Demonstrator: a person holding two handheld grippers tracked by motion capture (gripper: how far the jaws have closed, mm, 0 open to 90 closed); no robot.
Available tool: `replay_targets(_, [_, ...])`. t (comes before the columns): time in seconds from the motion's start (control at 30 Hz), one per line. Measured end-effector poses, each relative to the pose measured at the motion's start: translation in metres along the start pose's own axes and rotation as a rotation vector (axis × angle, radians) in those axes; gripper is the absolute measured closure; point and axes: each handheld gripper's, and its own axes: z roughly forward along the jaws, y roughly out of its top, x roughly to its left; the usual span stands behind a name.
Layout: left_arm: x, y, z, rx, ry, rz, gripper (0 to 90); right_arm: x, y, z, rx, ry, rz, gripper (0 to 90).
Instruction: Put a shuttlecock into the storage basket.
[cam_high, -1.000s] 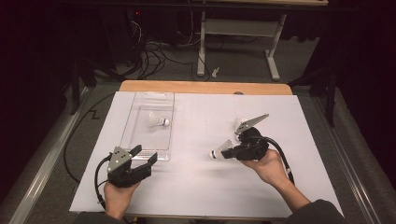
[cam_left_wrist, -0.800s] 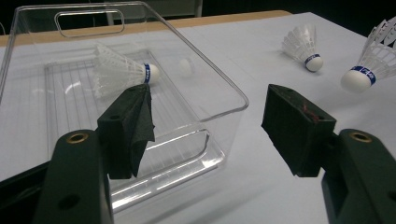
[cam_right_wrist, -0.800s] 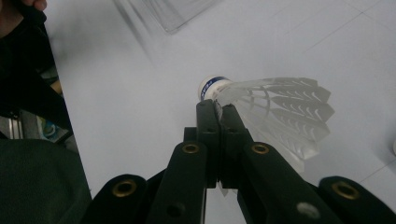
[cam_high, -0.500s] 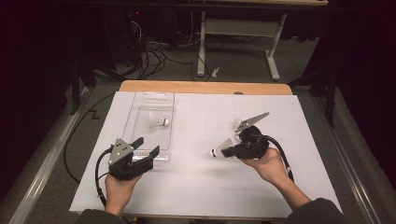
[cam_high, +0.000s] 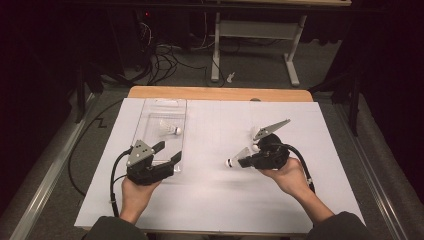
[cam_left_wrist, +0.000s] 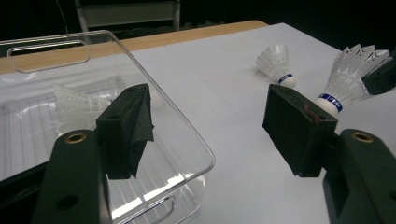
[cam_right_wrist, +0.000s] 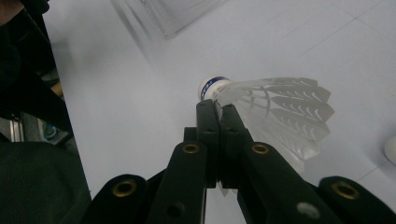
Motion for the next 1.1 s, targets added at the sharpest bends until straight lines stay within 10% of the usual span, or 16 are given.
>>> replay_targets(1.1, [-0.036,0.019,0.04,0.038,-0.144,0.061,32.9,-0.004,0.004,-0.005,-0.011,-0.001,-0.004,90.0])
